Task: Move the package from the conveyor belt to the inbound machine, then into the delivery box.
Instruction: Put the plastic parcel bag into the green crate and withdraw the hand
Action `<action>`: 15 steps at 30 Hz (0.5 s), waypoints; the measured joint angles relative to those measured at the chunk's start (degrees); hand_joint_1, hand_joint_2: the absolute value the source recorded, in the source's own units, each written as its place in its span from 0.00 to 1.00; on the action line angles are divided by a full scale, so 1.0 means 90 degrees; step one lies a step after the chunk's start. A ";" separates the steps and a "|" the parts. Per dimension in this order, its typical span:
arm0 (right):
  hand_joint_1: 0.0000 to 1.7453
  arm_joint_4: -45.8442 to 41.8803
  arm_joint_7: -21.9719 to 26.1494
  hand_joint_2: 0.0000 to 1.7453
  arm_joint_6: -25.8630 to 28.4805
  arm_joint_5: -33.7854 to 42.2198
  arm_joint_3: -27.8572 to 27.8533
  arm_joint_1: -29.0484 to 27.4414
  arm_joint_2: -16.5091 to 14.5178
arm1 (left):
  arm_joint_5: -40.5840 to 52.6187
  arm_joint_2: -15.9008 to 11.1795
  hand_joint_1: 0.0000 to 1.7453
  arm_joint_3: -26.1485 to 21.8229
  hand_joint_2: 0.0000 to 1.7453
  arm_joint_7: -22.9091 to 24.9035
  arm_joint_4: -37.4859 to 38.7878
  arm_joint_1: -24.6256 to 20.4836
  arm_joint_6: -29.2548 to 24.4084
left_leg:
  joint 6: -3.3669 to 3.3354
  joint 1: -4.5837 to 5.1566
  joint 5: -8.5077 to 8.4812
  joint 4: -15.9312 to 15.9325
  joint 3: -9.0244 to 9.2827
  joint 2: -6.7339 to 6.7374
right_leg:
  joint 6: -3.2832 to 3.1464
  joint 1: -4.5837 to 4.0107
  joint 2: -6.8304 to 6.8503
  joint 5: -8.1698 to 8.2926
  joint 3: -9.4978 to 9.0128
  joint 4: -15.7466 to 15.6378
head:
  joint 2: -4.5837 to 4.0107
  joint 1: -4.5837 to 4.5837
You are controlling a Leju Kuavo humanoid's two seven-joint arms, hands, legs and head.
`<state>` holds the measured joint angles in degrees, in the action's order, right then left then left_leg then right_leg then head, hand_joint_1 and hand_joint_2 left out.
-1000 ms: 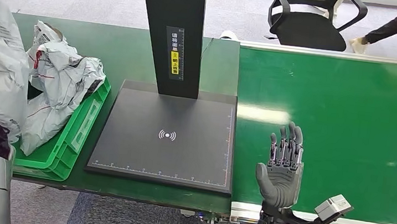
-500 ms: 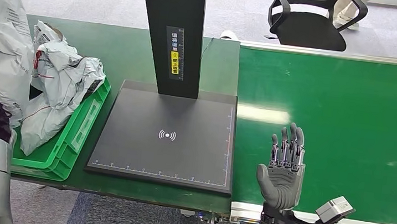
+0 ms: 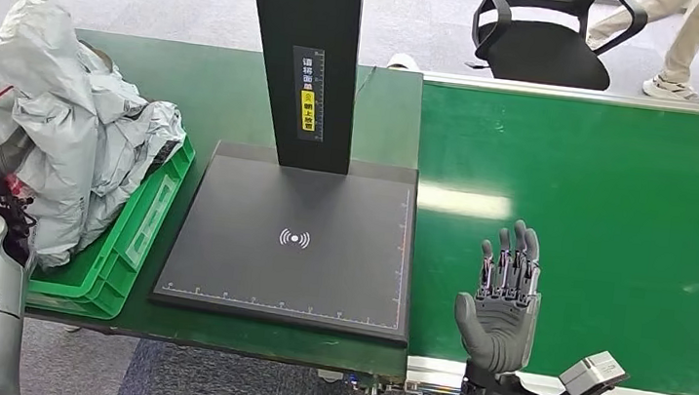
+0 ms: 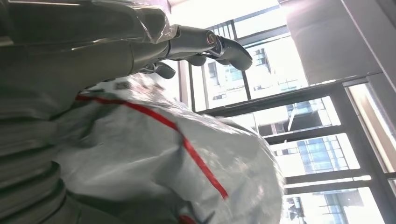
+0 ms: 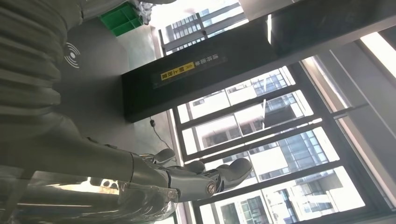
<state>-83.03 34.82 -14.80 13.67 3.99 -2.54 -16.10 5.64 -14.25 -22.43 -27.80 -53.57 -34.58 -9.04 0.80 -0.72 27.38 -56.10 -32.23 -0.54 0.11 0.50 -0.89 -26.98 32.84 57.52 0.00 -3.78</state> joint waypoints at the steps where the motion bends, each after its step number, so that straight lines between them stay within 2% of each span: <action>1: 0.00 -0.0001 -0.0001 1.00 -0.0003 -0.0002 -0.0008 -0.0005 -0.0004 | 0.0002 -0.0002 0.00 0.0000 1.00 0.0004 -0.0001 0.0019 0.0007 | 0.0000 0.0000 0.0000 0.0000 0.0000 0.0000 | 0.0000 0.0000 0.0000 0.0000 0.0000 0.0000 | 0.0000 0.0000; 15: 0.00 -0.0090 -0.0003 1.00 -0.0075 -0.0127 -0.0158 -0.0194 -0.0058 | -0.0129 0.0013 0.00 -0.0067 1.00 0.0107 -0.0787 0.0426 -0.0231 | 0.0000 0.0000 0.0000 0.0000 -0.0003 0.0001 | 0.0000 0.0000 0.0000 0.0000 0.0001 0.0000 | 0.0000 -0.0001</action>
<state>-83.84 34.79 -15.47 12.52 2.57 -4.30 -16.63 4.48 -14.13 -23.03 -26.83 -60.66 -30.74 -11.11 0.80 -0.72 27.38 -56.10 -32.25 -0.53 0.11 0.50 -0.90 -26.99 32.85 57.52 0.00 -3.78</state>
